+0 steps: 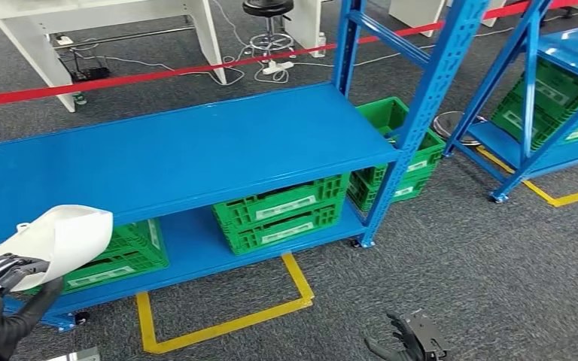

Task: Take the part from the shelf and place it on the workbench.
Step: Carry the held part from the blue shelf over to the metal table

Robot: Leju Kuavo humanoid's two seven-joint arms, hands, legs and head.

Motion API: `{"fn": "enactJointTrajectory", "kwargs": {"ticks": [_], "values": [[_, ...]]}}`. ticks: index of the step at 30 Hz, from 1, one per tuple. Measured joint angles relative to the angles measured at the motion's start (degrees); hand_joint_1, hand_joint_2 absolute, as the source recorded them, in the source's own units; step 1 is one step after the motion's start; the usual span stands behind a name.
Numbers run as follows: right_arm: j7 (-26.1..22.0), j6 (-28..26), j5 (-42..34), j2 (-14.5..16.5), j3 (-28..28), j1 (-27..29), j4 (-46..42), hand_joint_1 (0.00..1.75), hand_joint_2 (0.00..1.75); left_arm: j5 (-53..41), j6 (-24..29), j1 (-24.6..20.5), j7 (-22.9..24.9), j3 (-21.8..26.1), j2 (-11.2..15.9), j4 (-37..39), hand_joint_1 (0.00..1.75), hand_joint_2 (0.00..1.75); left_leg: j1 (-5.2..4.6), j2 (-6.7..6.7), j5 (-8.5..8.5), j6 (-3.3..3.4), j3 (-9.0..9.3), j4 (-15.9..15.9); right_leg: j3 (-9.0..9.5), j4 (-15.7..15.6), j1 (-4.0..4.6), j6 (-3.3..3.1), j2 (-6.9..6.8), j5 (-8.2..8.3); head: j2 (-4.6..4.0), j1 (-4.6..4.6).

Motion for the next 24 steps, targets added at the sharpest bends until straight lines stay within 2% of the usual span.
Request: {"fn": "enactJointTrajectory", "kwargs": {"ticks": [1,3,4,5,6,7,8,9,10,11,12,14,15,16,17,18,19,20,21,22,23,24], "values": [[0.02,-0.05,0.00,0.04,-0.01,0.09,-0.03,0.00,1.75,0.06,-0.02,0.08,-0.19,0.09,0.01,0.00,1.52,1.75,0.08,-1.48,-1.77,-0.40,-0.49,1.24,-0.57,-0.07,-0.07,-0.58,0.51,0.68,0.00,-0.01],[0.07,-0.14,-0.03,0.15,-0.04,0.12,-0.27,0.00,1.75,0.26,-0.10,0.18,-0.83,0.35,-0.02,0.01,1.52,1.75,0.13,-4.71,-7.59,-0.84,-2.23,6.93,-2.19,-0.08,-0.12,-1.27,1.69,2.29,0.00,-0.04],[0.11,-0.16,-0.08,0.19,-0.05,0.24,-0.49,0.00,1.75,0.41,-0.15,0.14,-1.22,0.48,-0.04,0.02,1.52,1.75,0.11,-5.30,-10.10,-0.80,-3.10,10.64,-3.10,-0.04,-0.08,-1.38,2.38,3.10,0.00,-0.04],[0.21,-0.16,-0.16,0.23,-0.06,0.51,-0.79,0.00,1.75,0.64,-0.26,0.05,-1.70,0.60,-0.08,0.03,1.52,1.75,0.08,-5.52,-11.47,-0.69,-3.56,13.66,-4.15,0.00,-0.05,-1.39,3.10,3.90,0.00,-0.04],[0.48,-0.16,-0.28,0.26,-0.07,0.96,-1.21,0.00,1.75,0.93,-0.41,-0.07,-2.23,0.70,-0.13,0.04,1.52,1.75,0.06,-5.60,-11.39,-0.54,-3.26,15.11,-5.13,0.04,-0.02,-1.34,3.82,4.67,0.00,-0.03],[0.88,-0.16,-0.40,0.27,-0.10,1.56,-1.76,0.00,1.75,1.28,-0.63,-0.21,-2.78,0.82,-0.20,0.05,1.52,1.75,0.05,-5.71,-10.13,-0.34,-2.04,14.57,-6.05,0.07,-0.02,-1.27,4.51,5.41,0.00,-0.03],[1.35,-0.16,-0.49,0.27,-0.17,2.20,-2.40,0.00,1.75,1.64,-0.88,-0.38,-3.34,0.93,-0.29,0.06,1.52,1.75,0.06,-6.03,-8.34,-0.11,0.02,12.13,-6.86,0.08,-0.03,-1.15,5.18,6.13,0.00,-0.03],[1.85,-0.15,-0.53,0.29,-0.26,2.83,-3.12,0.00,1.75,1.98,-1.11,-0.59,-3.84,1.04,-0.41,0.07,1.52,1.75,0.07,-7.01,-6.93,0.19,2.84,8.18,-7.61,0.09,-0.05,-0.98,5.84,6.86,0.00,-0.04],[2.23,-0.15,-0.49,0.31,-0.36,3.40,-3.84,0.00,1.75,2.33,-1.36,-0.81,-4.20,1.14,-0.55,0.07,1.52,1.75,0.12,-8.10,-6.39,0.51,5.72,3.67,-8.26,0.12,0.00,-0.74,6.50,7.56,0.00,-0.02],[2.53,-0.14,-0.44,0.33,-0.45,3.90,-4.54,0.00,1.75,2.62,-1.55,-0.99,-4.45,1.24,-0.72,0.08,1.52,1.75,0.12,-9.03,-6.43,0.75,7.75,0.23,-8.72,0.06,0.03,-0.47,7.13,8.31,0.00,0.02],[2.73,-0.13,-0.38,0.35,-0.54,4.37,-5.16,0.00,1.75,2.90,-1.70,-1.15,-4.66,1.35,-0.89,0.10,1.52,1.75,0.08,-9.59,-6.77,0.99,8.99,-2.07,-9.05,-0.11,0.03,-0.16,7.73,9.07,0.00,-0.01],[3.01,-0.12,-0.30,0.34,-0.75,5.38,-6.06,0.00,1.75,3.25,-1.86,-1.33,-4.99,1.58,-1.20,0.15,1.52,1.75,0.02,-8.71,-6.39,1.49,8.87,-2.90,-9.31,-0.84,-0.06,0.55,8.78,10.53,0.00,-0.04],[3.15,-0.12,-0.25,0.33,-0.91,5.93,-6.39,0.00,1.75,3.39,-1.89,-1.45,-5.15,1.68,-1.32,0.16,1.52,1.75,0.06,-8.02,-5.82,1.90,8.48,-2.96,-9.59,-0.83,-0.06,0.85,8.39,10.32,0.00,-0.04],[3.31,-0.11,-0.18,0.33,-1.09,6.46,-6.75,0.00,1.75,3.63,-1.91,-1.53,-5.31,1.79,-1.50,0.18,1.52,1.75,0.12,-7.31,-5.16,2.37,7.96,-3.04,-10.13,0.09,-0.03,1.11,7.36,8.89,0.00,0.16],[3.49,-0.09,-0.08,0.35,-1.25,6.88,-7.18,0.00,1.75,3.96,-1.95,-1.59,-5.49,1.89,-1.70,0.20,1.52,1.75,0.22,-6.58,-4.47,2.75,7.31,-3.14,-10.90,2.28,-0.03,1.33,5.92,6.31,0.00,0.32],[3.70,-0.07,0.07,0.41,-1.36,7.18,-7.69,0.00,1.75,4.46,-2.04,-1.65,-5.76,2.00,-1.92,0.24,1.52,1.75,0.12,-5.93,-3.87,2.98,6.62,-3.12,-11.83,5.67,-0.05,1.54,4.36,2.99,0.00,0.51],[3.94,-0.04,0.22,0.47,-1.44,7.38,-8.21,0.00,1.75,5.21,-2.24,-1.67,-6.23,2.08,-2.18,0.30,1.52,1.75,0.07,-5.23,-3.25,3.09,5.90,-3.08,-12.68,9.80,-0.16,1.79,3.46,0.04,0.00,0.63],[4.22,0.01,0.39,0.53,-1.57,7.57,-8.76,0.00,1.75,6.32,-2.74,-1.74,-6.95,2.13,-2.42,0.40,1.52,1.75,0.03,-4.51,-2.62,3.07,5.13,-3.05,-13.14,13.65,-0.26,2.03,3.05,-1.66,0.00,0.63],[4.54,0.08,0.56,0.57,-1.74,7.83,-9.32,0.00,1.75,7.91,-3.51,-1.83,-7.98,2.15,-2.68,0.53,1.52,1.75,0.01,-3.80,-1.97,3.01,4.30,-3.01,-12.96,16.28,-0.34,2.21,2.88,-1.88,0.00,0.63],[4.84,0.22,0.73,0.58,-1.95,8.17,-9.85,0.00,1.75,9.65,-4.36,-1.95,-9.16,2.15,-2.96,0.67,1.52,1.75,0.00,-3.10,-1.34,2.92,3.47,-2.97,-11.86,16.98,-0.37,2.33,2.77,-0.89,0.00,0.63],[5.08,0.39,0.90,0.58,-2.16,8.53,-10.36,0.00,1.75,11.21,-5.14,-2.07,-10.27,2.15,-3.26,0.80,1.52,1.75,0.00,-2.48,-0.75,2.78,2.67,-2.94,-9.69,15.43,-0.39,2.36,2.49,0.65,0.00,0.63],[5.25,0.57,1.05,0.58,-2.33,8.84,-10.81,0.00,1.75,12.34,-5.71,-2.21,-11.09,2.16,-3.58,0.90,1.52,1.75,-0.01,-1.90,-0.22,2.58,2.08,-2.91,-6.42,11.80,-0.36,2.29,1.72,1.83,0.00,0.62]]}}
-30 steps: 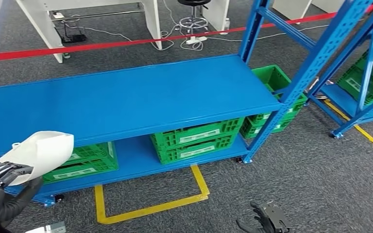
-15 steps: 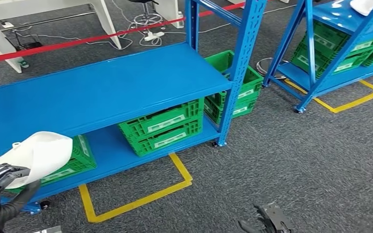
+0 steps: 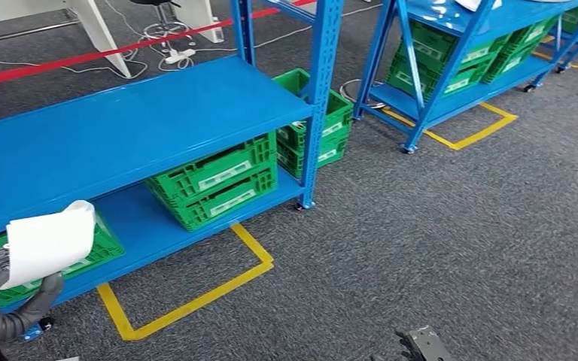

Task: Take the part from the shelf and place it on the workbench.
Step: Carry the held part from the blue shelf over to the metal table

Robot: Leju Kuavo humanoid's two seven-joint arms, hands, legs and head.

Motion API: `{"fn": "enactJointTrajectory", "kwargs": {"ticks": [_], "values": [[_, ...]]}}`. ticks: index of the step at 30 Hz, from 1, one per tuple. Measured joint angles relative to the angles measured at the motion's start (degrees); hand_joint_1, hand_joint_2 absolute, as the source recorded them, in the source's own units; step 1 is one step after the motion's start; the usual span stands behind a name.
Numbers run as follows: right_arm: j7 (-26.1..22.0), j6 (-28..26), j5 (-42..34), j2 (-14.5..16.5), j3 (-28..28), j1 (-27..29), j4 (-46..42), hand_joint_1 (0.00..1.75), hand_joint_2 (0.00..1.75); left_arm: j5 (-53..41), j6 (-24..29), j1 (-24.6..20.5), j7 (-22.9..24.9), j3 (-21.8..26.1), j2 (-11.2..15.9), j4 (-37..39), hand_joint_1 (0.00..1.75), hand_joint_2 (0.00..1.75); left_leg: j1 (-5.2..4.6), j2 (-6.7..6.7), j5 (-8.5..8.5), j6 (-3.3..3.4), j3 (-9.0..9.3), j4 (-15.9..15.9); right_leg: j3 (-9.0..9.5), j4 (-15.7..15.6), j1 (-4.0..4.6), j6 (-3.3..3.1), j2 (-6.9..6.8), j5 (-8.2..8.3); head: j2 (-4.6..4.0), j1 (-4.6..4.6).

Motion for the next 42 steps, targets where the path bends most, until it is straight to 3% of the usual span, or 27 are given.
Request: {"fn": "enactJointTrajectory", "kwargs": {"ticks": [2,3,4,5,7,9,11,13,15,16,17,19,21,22,24,26,27,28,29,31,33,34,36,37,39,41,42], "values": [[0.10,0.23,0.21,0.01,-0.35,0.27,-0.85,0.00,1.75,0.93,-0.61,-0.22,-0.61,0.11,-0.64,0.15,1.52,1.75,-0.08,1.24,0.89,-0.56,-0.72,0.10,7.21,-9.83,0.46,-0.45,-2.36,-0.43,0.00,-0.03],[0.10,0.29,0.26,0.05,-0.55,0.31,-1.20,0.00,1.75,1.16,-0.83,-0.35,-0.63,0.20,-0.92,0.22,1.52,1.75,-0.08,1.96,1.34,-0.85,-0.86,0.13,9.47,-13.41,0.79,-0.76,-3.11,-1.10,0.00,-0.05],[0.12,0.32,0.29,0.10,-0.76,0.43,-1.45,0.00,1.75,1.31,-0.97,-0.51,-0.63,0.27,-1.16,0.31,1.52,1.75,-0.01,2.70,1.77,-1.15,-0.98,0.09,10.32,-15.42,1.12,-1.06,-3.19,-1.59,0.00,-0.08],[0.16,0.36,0.31,0.14,-0.96,0.72,-1.60,0.00,1.75,1.39,-1.05,-0.67,-0.63,0.35,-1.37,0.40,1.52,1.75,0.08,3.30,2.16,-1.45,-1.05,0.01,10.13,-16.24,1.24,-1.45,-2.63,-1.39,0.00,-0.09],[0.42,0.42,0.37,0.30,-1.37,1.46,-1.92,0.00,1.75,1.78,-1.35,-0.88,-0.65,0.64,-1.76,0.61,1.52,1.75,0.46,1.57,0.93,-2.07,-1.56,0.63,9.24,-16.49,1.02,-2.25,-1.45,-0.23,0.00,-0.09],[0.71,0.53,0.46,0.48,-1.88,1.78,-2.39,0.00,1.75,2.86,-2.19,-0.98,-0.69,1.30,-2.16,0.88,1.52,1.75,0.72,-2.10,-3.83,-2.66,-3.34,5.76,8.22,-16.47,0.65,-3.03,-0.30,0.95,0.00,-0.21],[0.96,0.69,0.56,0.59,-2.29,1.78,-2.72,0.00,1.75,4.06,-3.16,-1.22,-0.70,1.97,-2.65,1.35,1.52,1.75,0.75,-3.57,-8.55,-3.00,-5.57,13.89,6.63,-16.02,0.54,-3.17,1.02,1.89,0.00,-0.34],[1.12,0.89,0.63,0.65,-2.50,1.95,-2.85,0.00,1.75,4.68,-3.83,-1.59,-0.69,2.54,-3.12,1.87,1.52,1.75,0.81,-3.72,-8.69,-3.19,-5.44,17.04,5.01,-15.32,0.35,-2.79,2.30,2.68,0.00,-0.36],[1.18,1.02,0.64,0.66,-2.74,2.12,-2.89,0.00,1.75,4.86,-4.28,-1.95,-0.59,3.04,-3.50,2.29,1.52,1.75,1.15,-4.45,-5.45,-3.58,-1.54,12.16,3.20,-14.18,-0.17,-2.13,3.60,3.30,0.00,-0.37],[1.19,1.05,0.64,0.65,-2.94,2.14,-2.97,0.00,1.75,4.89,-4.44,-2.15,-0.53,3.20,-3.67,2.50,1.52,1.75,1.42,-5.85,-4.59,-3.95,1.07,8.23,2.23,-13.51,-0.34,-1.73,4.25,3.57,0.00,-0.47],[1.18,1.07,0.65,0.65,-3.15,2.13,-3.10,0.00,1.75,4.89,-4.52,-2.31,-0.48,3.34,-3.81,2.67,1.52,1.75,1.67,-7.27,-4.40,-4.02,3.11,4.90,1.36,-12.89,-0.42,-1.30,4.87,3.91,0.00,-0.55],[1.17,1.10,0.64,0.65,-3.52,2.22,-3.37,0.00,1.75,4.85,-4.58,-2.52,-0.42,3.63,-4.07,3.08,1.52,1.75,1.78,-8.83,-5.22,-3.70,4.53,2.09,0.11,-12.26,-0.35,-0.49,6.16,4.88,0.00,-0.68],[1.25,1.16,0.57,0.67,-3.85,2.67,-3.47,0.00,1.75,4.82,-4.65,-2.69,-0.36,3.97,-4.33,3.45,1.52,1.75,1.65,-7.43,-4.82,-2.63,3.74,2.30,-0.58,-12.33,-0.40,0.08,6.90,5.73,0.00,-0.67],[1.39,1.21,0.49,0.71,-4.02,3.00,-3.56,0.00,1.75,4.78,-4.71,-2.80,-0.35,4.14,-4.49,3.63,1.52,1.75,1.57,-6.72,-4.38,-1.95,3.27,2.35,-1.17,-11.83,-0.37,0.25,6.14,5.03,0.00,-0.57],[1.66,1.31,0.34,0.79,-4.32,3.46,-4.00,0.00,1.75,4.64,-4.83,-2.87,-0.31,4.48,-4.86,3.94,1.52,1.75,1.33,-5.08,-3.35,-0.72,2.10,2.25,-2.94,-7.45,-0.26,0.49,3.35,0.45,0.00,-0.28],[1.79,1.36,0.31,0.88,-4.57,3.53,-4.47,0.00,1.75,4.48,-4.87,-2.79,-0.30,4.70,-5.16,4.19,1.52,1.75,0.80,-3.47,-2.28,-0.11,0.76,2.27,-4.79,0.51,-0.23,0.58,1.51,-4.90,0.00,-0.10],[1.84,1.38,0.31,0.93,-4.67,3.54,-4.63,0.00,1.75,4.46,-4.88,-2.79,-0.30,4.77,-5.24,4.29,1.52,1.75,0.56,-2.68,-1.73,0.00,0.03,2.30,-5.08,3.73,-0.23,0.55,1.24,-5.88,0.00,-0.10],[1.88,1.39,0.31,0.99,-4.76,3.58,-4.75,0.00,1.75,4.45,-4.88,-2.81,-0.30,4.85,-5.34,4.40,1.52,1.75,0.35,-1.92,-1.17,0.06,-0.71,2.32,-4.57,5.35,-0.23,0.46,1.13,-5.52,0.00,-0.11],[1.92,1.39,0.31,1.03,-4.83,3.65,-4.86,0.00,1.75,4.44,-4.87,-2.83,-0.30,4.95,-5.42,4.50,1.52,1.75,0.15,-1.22,-0.61,0.07,-1.45,2.35,-3.04,4.86,-0.21,0.30,1.02,-4.10,0.00,-0.10],[2.10,1.45,0.30,1.10,-4.91,3.72,-5.25,0.00,1.75,4.41,-4.87,-2.83,-0.30,5.19,-5.52,4.64,1.52,1.75,-0.15,-0.04,0.42,-0.08,-2.59,2.37,2.97,-1.94,0.01,-0.23,-0.33,-1.82,0.00,-0.13],[2.27,1.56,0.28,1.19,-5.00,3.64,-5.90,0.00,1.75,4.35,-4.86,-2.83,-0.29,5.49,-5.56,4.69,1.52,1.75,-0.29,1.09,1.40,-0.51,-3.13,2.41,9.11,-10.71,0.59,-0.70,-2.18,-2.53,0.00,-0.20],[2.30,1.59,0.26,1.23,-5.09,3.62,-6.17,0.00,1.75,4.31,-4.86,-2.86,-0.28,5.60,-5.58,4.71,1.52,1.75,-0.21,1.70,1.91,-0.78,-3.20,2.34,10.39,-13.21,0.92,-0.85,-2.51,-3.10,0.00,-0.19],[2.40,1.61,0.23,1.29,-5.30,3.86,-6.37,0.00,1.75,4.27,-4.86,-2.93,-0.28,5.70,-5.62,4.80,1.52,1.75,0.13,2.38,2.72,-1.42,-3.37,2.12,9.91,-14.47,1.23,-1.54,-1.64,-2.40,0.00,-0.17],[2.48,1.61,0.22,1.31,-5.40,4.03,-6.40,0.00,1.75,4.27,-4.87,-2.93,-0.28,5.70,-5.64,4.85,1.52,1.75,0.34,1.55,2.13,-1.78,-3.59,2.30,9.40,-14.67,1.24,-2.04,-1.10,-1.74,0.00,-0.15],[2.60,1.61,0.23,1.37,-5.62,4.19,-6.53,0.00,1.75,4.29,-4.88,-2.82,-0.28,5.82,-5.66,4.97,1.52,1.75,0.53,-1.46,-2.04,-2.35,-4.57,5.36,8.28,-14.87,1.09,-3.13,-0.13,-0.19,0.00,-0.22],[2.72,1.70,0.25,1.50,-5.78,4.16,-6.75,0.00,1.75,4.30,-4.91,-2.78,-0.28,5.94,-5.68,5.13,1.52,1.75,0.46,-3.43,-7.69,-2.48,-6.19,12.59,6.47,-14.71,1.17,-3.63,1.01,1.36,0.00,-0.25],[2.79,1.81,0.25,1.57,-5.81,4.23,-6.85,0.00,1.75,4.30,-4.95,-2.80,-0.28,5.98,-5.70,5.23,1.52,1.75,0.37,-3.70,-9.13,-2.45,-6.72,15.94,5.48,-14.63,1.23,-3.70,1.66,2.12,0.00,-0.23]]}}
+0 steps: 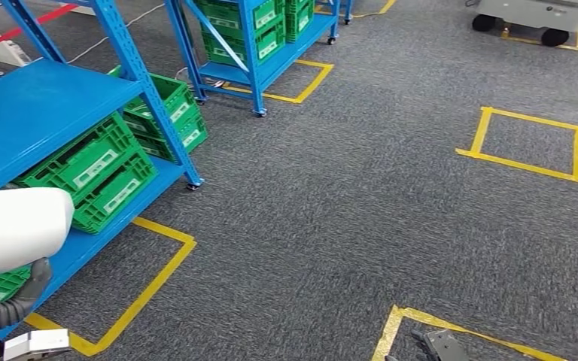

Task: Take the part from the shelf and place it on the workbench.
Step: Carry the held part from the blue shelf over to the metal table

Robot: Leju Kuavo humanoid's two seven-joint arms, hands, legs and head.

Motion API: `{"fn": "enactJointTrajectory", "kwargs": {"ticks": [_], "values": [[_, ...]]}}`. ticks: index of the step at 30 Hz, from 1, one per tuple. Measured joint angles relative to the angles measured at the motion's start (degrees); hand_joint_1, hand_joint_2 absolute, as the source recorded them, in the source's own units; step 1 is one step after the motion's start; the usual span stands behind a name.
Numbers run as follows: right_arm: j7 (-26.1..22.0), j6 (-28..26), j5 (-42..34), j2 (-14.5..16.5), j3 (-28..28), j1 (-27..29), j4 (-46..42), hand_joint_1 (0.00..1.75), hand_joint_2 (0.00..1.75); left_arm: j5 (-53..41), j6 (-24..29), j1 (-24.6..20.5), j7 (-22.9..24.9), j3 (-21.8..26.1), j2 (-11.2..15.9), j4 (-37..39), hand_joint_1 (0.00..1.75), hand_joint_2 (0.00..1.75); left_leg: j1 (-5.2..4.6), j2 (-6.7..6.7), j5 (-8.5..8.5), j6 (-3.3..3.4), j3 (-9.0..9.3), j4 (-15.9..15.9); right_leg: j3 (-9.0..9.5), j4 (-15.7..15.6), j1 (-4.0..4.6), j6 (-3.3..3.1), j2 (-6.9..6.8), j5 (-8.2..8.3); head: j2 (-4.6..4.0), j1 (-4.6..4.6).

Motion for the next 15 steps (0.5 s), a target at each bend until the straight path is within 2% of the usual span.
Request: {"fn": "enactJointTrajectory", "kwargs": {"ticks": [1,2,3,5,6,7,8,9,10,11,12,13,15], "values": [[0.07,0.14,0.01,0.06,-0.03,0.14,-0.10,0.00,1.75,-0.02,-0.04,-0.01,0.00,0.00,-0.02,0.11,1.52,1.75,-0.11,-0.11,-0.07,0.11,0.11,1.88,-0.97,0.06,0.04,-0.01,0.61,0.73,0.00,0.00],[0.13,0.30,0.02,0.10,-0.10,0.33,-0.22,0.00,1.75,-0.13,-0.08,-0.03,0.01,0.00,-0.05,0.20,1.52,1.75,-0.20,-0.20,1.09,0.29,1.10,1.71,-1.86,0.11,0.05,0.01,1.20,1.42,0.00,0.00],[0.17,0.44,0.05,0.17,-0.22,0.53,-0.37,0.00,1.75,-0.26,-0.12,-0.06,0.03,0.00,-0.08,0.30,1.52,1.75,-0.28,-0.50,2.92,0.56,3.08,-0.61,-2.69,0.15,0.03,0.07,1.83,2.10,0.00,0.01],[0.33,0.72,0.21,0.47,-0.58,0.95,-0.85,0.00,1.75,-0.48,-0.39,-0.12,0.19,0.01,-0.15,0.41,1.52,1.75,-0.44,-2.83,5.67,1.40,8.52,-9.08,-4.15,0.02,-0.19,0.38,2.91,3.46,0.00,0.07],[0.44,0.90,0.36,0.67,-0.80,1.23,-1.19,0.00,1.75,-0.43,-0.73,-0.14,0.37,0.02,-0.16,0.45,1.52,1.75,-0.66,-4.05,5.90,1.63,10.86,-13.51,-4.85,-0.13,-0.36,0.64,3.38,4.29,0.00,0.07],[0.56,1.19,0.58,0.89,-1.06,1.49,-1.52,0.00,1.75,-0.36,-1.24,-0.20,0.71,0.02,-0.17,0.49,1.52,1.75,-0.89,-4.94,5.76,1.83,12.10,-16.60,-5.59,-0.37,-0.62,0.92,3.77,5.17,0.00,0.00],[0.79,1.50,0.88,1.08,-1.44,1.78,-1.81,0.00,1.75,-0.34,-1.87,-0.25,1.25,0.02,-0.17,0.56,1.52,1.75,-1.15,-4.98,5.74,1.90,12.43,-18.44,-6.29,-0.78,-0.85,1.30,4.26,6.13,-0.01,-0.04],[1.00,1.87,1.24,1.26,-1.91,2.23,-2.10,0.00,1.75,-0.39,-2.49,-0.28,1.96,0.02,-0.17,0.67,1.52,1.75,-1.26,-4.47,6.21,1.97,12.14,-19.35,-6.85,-1.41,-1.10,1.66,4.81,6.98,-0.01,-0.15],[1.25,2.31,1.72,1.49,-2.48,2.75,-2.45,0.00,1.75,-0.55,-3.06,-0.31,2.70,0.01,-0.17,0.81,1.52,1.75,-1.17,-3.78,7.01,2.24,11.82,-19.87,-7.57,-1.77,-1.19,2.07,4.59,7.23,-0.01,-0.20],[1.50,2.77,2.29,1.77,-3.12,3.37,-2.93,0.00,1.75,-0.78,-3.49,-0.22,3.36,0.00,-0.17,0.96,1.52,1.75,-0.98,-2.98,7.78,2.56,11.71,-20.42,-8.47,-1.18,-1.20,2.58,3.77,6.81,-0.01,0.02],[1.67,3.24,2.87,2.08,-3.76,3.91,-3.46,0.00,1.75,-0.98,-3.73,-0.10,3.82,0.00,-0.18,1.09,1.52,1.75,-0.71,-2.08,8.35,2.82,11.70,-20.95,-9.91,0.94,-1.19,3.08,2.52,5.70,0.00,0.15],[1.84,3.71,3.48,2.40,-4.35,4.28,-3.92,0.00,1.75,-1.14,-3.85,-0.01,4.08,0.00,-0.17,1.21,1.52,1.75,-0.53,-1.20,8.62,2.94,11.74,-21.23,-11.99,4.66,-1.27,3.56,1.03,4.12,0.00,0.37],[2.08,4.59,4.73,2.91,-5.52,4.56,-4.43,0.00,1.75,-1.25,-4.06,0.08,4.26,0.01,-0.17,1.44,1.52,1.75,-0.10,0.55,8.85,2.89,11.68,-21.39,-16.53,13.56,-1.78,4.37,-0.28,1.68,0.00,0.56]]}}
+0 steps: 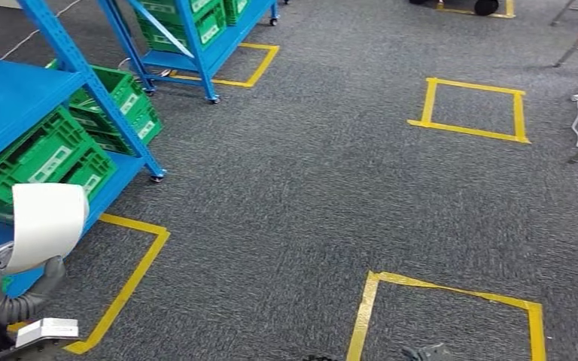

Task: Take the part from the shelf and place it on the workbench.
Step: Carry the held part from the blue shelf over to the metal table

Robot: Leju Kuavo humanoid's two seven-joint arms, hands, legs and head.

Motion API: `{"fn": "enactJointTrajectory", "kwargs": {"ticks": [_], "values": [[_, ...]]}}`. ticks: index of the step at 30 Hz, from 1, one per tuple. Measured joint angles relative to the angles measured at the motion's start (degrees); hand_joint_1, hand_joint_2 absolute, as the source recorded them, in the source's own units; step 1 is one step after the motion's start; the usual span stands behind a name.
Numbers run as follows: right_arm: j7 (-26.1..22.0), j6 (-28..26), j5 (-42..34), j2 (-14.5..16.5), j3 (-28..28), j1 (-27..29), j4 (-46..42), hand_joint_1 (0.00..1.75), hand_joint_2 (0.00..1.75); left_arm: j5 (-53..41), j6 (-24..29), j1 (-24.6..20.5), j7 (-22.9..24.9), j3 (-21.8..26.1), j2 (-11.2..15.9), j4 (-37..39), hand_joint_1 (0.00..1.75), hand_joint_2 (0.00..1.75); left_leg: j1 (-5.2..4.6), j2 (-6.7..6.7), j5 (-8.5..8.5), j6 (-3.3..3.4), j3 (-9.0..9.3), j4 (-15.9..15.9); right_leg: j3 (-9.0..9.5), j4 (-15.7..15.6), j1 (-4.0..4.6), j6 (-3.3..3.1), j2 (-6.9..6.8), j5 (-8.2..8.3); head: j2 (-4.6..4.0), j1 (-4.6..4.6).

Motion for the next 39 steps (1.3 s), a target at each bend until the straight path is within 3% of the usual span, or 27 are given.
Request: {"fn": "enactJointTrajectory", "kwargs": {"ticks": [1,2,3,5,6,8,10,12,13,15,16,17,18,19,20,22,23,24,26,27,28,30,32,33,35,37,39], "values": [[0.03,0.45,0.64,0.23,-0.59,0.07,-0.11,0.00,1.75,0.07,-0.31,-0.05,0.10,-0.01,0.01,0.10,1.52,1.75,0.29,0.79,-0.07,-0.18,0.06,-0.02,-1.39,2.53,-0.35,0.36,-0.21,-0.09,0.00,0.03],[0.02,0.88,1.32,0.47,-1.24,0.14,-0.18,0.00,1.75,0.23,-0.85,-0.11,0.32,-0.01,0.02,0.20,1.52,1.75,0.65,1.52,-0.26,-0.50,0.22,0.00,-1.59,2.69,-0.77,0.79,-0.41,0.81,0.00,0.04],[-0.05,1.25,1.98,0.71,-1.95,0.16,-0.23,0.00,1.75,0.47,-1.62,-0.17,0.59,-0.01,0.07,0.31,1.52,1.75,1.08,2.14,-0.62,-1.05,0.48,0.10,-0.39,0.16,-1.28,1.32,-0.76,2.62,0.00,0.04],[-0.22,1.98,3.25,1.41,-3.27,-0.03,-0.31,0.00,1.75,0.98,-3.24,-0.28,0.96,-0.01,0.28,0.54,1.52,1.75,1.59,3.05,-1.83,-2.74,0.83,0.67,4.30,-7.88,-1.93,2.84,-2.77,5.82,0.00,0.23],[-0.30,2.32,3.87,1.83,-3.87,-0.25,-0.45,0.00,1.75,1.17,-3.86,-0.37,0.91,0.00,0.47,0.62,1.52,1.75,1.68,3.40,-2.55,-3.61,0.98,1.06,6.04,-11.00,-1.97,2.83,-3.73,6.13,0.00,0.32],[-0.38,2.97,4.86,2.64,-4.99,-0.71,-0.58,0.00,1.75,1.51,-4.48,-0.60,0.46,-0.01,0.84,0.79,1.52,1.75,1.75,3.80,-4.10,-4.99,0.85,1.47,6.38,-12.63,-1.66,1.63,-4.27,5.10,-0.04,0.52],[-0.34,3.36,5.50,3.04,-6.37,-0.74,-0.62,0.00,1.75,1.85,-4.70,-1.15,-0.05,-0.13,1.05,1.27,1.52,1.75,2.21,3.66,-6.02,-5.92,0.89,1.72,3.42,-12.07,-1.84,-0.25,-2.76,5.22,-0.07,0.21],[-0.22,3.44,5.86,3.19,-7.73,0.28,-0.73,0.00,1.75,2.07,-4.79,-2.01,-0.30,-0.39,1.08,2.00,1.52,1.75,2.46,2.44,-8.84,-5.57,-1.59,7.27,0.74,-11.78,-1.58,-1.54,-0.59,5.82,-0.04,-0.57],[-0.19,3.46,5.93,3.27,-8.23,1.05,-0.78,0.00,1.75,2.10,-4.80,-2.34,-0.33,-0.49,1.09,2.31,1.52,1.75,2.35,1.74,-10.75,-4.84,-4.65,13.13,0.18,-11.97,-1.25,-2.12,0.39,6.13,-0.02,-0.99],[-0.21,3.64,5.98,3.55,-8.92,2.20,-0.79,0.00,1.75,2.15,-4.66,-2.86,-0.41,-0.58,1.05,2.88,1.52,1.75,1.40,0.91,-14.34,-3.06,-13.42,26.94,0.47,-12.54,-0.23,-2.88,1.79,6.59,-0.01,-1.32],[-0.21,3.87,5.99,3.74,-9.26,2.33,-0.79,0.00,1.75,2.21,-4.56,-3.16,-0.55,-0.59,1.01,3.12,1.52,1.75,0.68,0.53,-14.39,-2.17,-17.46,31.45,1.18,-12.66,0.34,-3.27,2.59,6.42,0.00,-1.35],[-0.21,4.18,5.98,3.93,-9.68,2.24,-0.79,0.00,1.75,2.31,-4.43,-3.46,-0.81,-0.61,0.95,3.31,1.52,1.75,-0.09,-0.08,-12.72,-1.26,-20.56,33.12,2.06,-12.68,0.90,-3.71,3.46,6.08,0.00,-1.30],[-0.21,4.54,5.95,4.11,-10.17,2.04,-0.80,0.00,1.75,2.41,-4.31,-3.68,-1.11,-0.61,0.90,3.43,1.52,1.75,-0.78,-0.84,-9.65,-0.42,-22.21,31.74,2.98,-12.67,1.35,-4.15,4.39,5.68,0.00,-1.30],[-0.21,4.92,5.90,4.29,-10.66,1.81,-0.82,0.00,1.75,2.50,-4.21,-3.77,-1.43,-0.61,0.86,3.49,1.52,1.75,-1.40,-1.81,-6.01,0.41,-22.43,27.83,3.76,-12.69,1.67,-4.50,5.25,5.35,0.00,-1.29],[-0.20,5.20,5.86,4.47,-11.07,1.57,-0.88,0.00,1.75,2.53,-4.11,-3.79,-1.69,-0.60,0.85,3.50,1.52,1.75,-1.88,-2.99,-2.98,1.16,-21.79,23.03,4.32,-12.71,1.83,-4.73,6.02,5.14,0.00,-1.27],[-0.18,5.60,5.83,4.78,-11.60,1.14,-1.16,0.00,1.75,2.52,-3.97,-3.71,-2.02,-0.56,0.85,3.36,1.52,1.75,-2.53,-5.13,-0.48,1.94,-17.99,13.50,4.47,-12.89,2.16,-5.06,7.13,4.89,0.00,-1.30],[-0.19,5.74,5.81,4.92,-11.78,1.00,-1.39,0.00,1.75,2.50,-3.90,-3.79,-2.15,-0.54,0.86,3.25,1.52,1.75,-2.62,-5.35,-0.24,1.48,-16.25,10.56,4.79,-12.98,2.25,-5.42,7.56,4.90,0.00,-1.33],[-0.23,5.87,5.79,5.01,-12.02,0.89,-1.61,0.00,1.75,2.51,-3.81,-3.88,-2.24,-0.53,0.86,3.14,1.52,1.75,-2.54,-5.01,0.20,0.44,-14.81,8.37,5.07,-13.03,2.44,-5.83,7.99,4.96,0.00,-1.44],[-0.25,6.10,5.75,5.15,-12.64,0.72,-1.90,0.00,1.75,2.52,-3.67,-3.98,-2.30,-0.54,0.82,3.08,1.52,1.75,-1.97,-2.94,2.91,-2.67,-13.83,6.42,5.87,-12.78,2.67,-6.80,8.67,5.09,0.00,-1.55],[-0.24,6.17,5.78,5.21,-12.98,0.70,-1.95,0.00,1.75,2.50,-3.66,-3.81,-2.31,-0.57,0.79,3.09,1.52,1.75,-1.74,-2.01,4.43,-3.15,-13.53,5.70,5.60,-12.00,2.96,-6.86,7.78,4.42,0.00,-1.47],[-0.25,6.28,5.83,5.29,-13.29,0.65,-1.96,0.00,1.75,2.48,-3.67,-3.61,-2.38,-0.59,0.75,3.11,1.52,1.75,-1.63,-1.22,5.59,-3.00,-13.27,5.25,4.89,-10.25,3.14,-6.72,6.16,3.13,-0.01,-1.22],[-0.45,6.58,5.99,5.45,-13.83,0.50,-2.01,0.00,1.75,2.40,-3.72,-3.39,-2.60,-0.60,0.72,3.11,1.52,1.75,-1.53,-0.14,6.49,-1.44,-13.00,4.75,2.10,-3.52,3.09,-5.75,2.11,-0.91,-0.01,-0.83],[-0.70,6.94,6.22,5.63,-14.41,0.13,-2.06,0.00,1.75,2.20,-3.75,-3.42,-2.91,-0.63,0.68,3.11,1.52,1.75,-1.06,0.91,6.59,-1.07,-13.06,4.77,-0.87,3.69,2.28,-4.71,0.38,-4.03,-0.01,-0.70],[-0.78,7.11,6.37,5.73,-14.79,0.03,-2.07,0.00,1.75,2.03,-3.77,-3.45,-3.06,-0.78,0.66,3.11,1.52,1.75,-0.67,1.50,6.63,-1.10,-13.08,4.77,-1.22,5.14,1.79,-4.11,0.09,-4.46,-0.01,-0.66],[-0.82,7.36,6.64,5.94,-15.61,0.08,-2.12,0.00,1.75,1.56,-3.77,-3.48,-3.21,-1.22,0.59,3.11,1.52,1.75,0.32,2.42,6.70,-1.49,-13.12,4.78,1.68,1.16,0.75,-2.76,-0.46,-2.64,0.00,-0.51],[-0.86,7.46,6.77,6.25,-16.17,0.03,-2.19,0.00,1.75,1.32,-3.75,-3.49,-3.22,-1.58,0.55,3.11,1.52,1.75,1.00,2.94,6.71,-2.52,-13.22,5.06,7.03,-7.06,-0.10,-1.01,-2.19,-0.40,0.00,-0.20],[-1.00,7.56,7.04,6.65,-16.72,-0.26,-2.25,0.00,1.75,1.23,-3.73,-3.49,-3.20,-1.75,0.57,3.12,1.52,1.75,1.09,3.37,7.03,-3.64,-13.52,5.19,9.10,-11.29,-0.39,-0.14,-3.18,0.38,-0.01,0.00]]}}
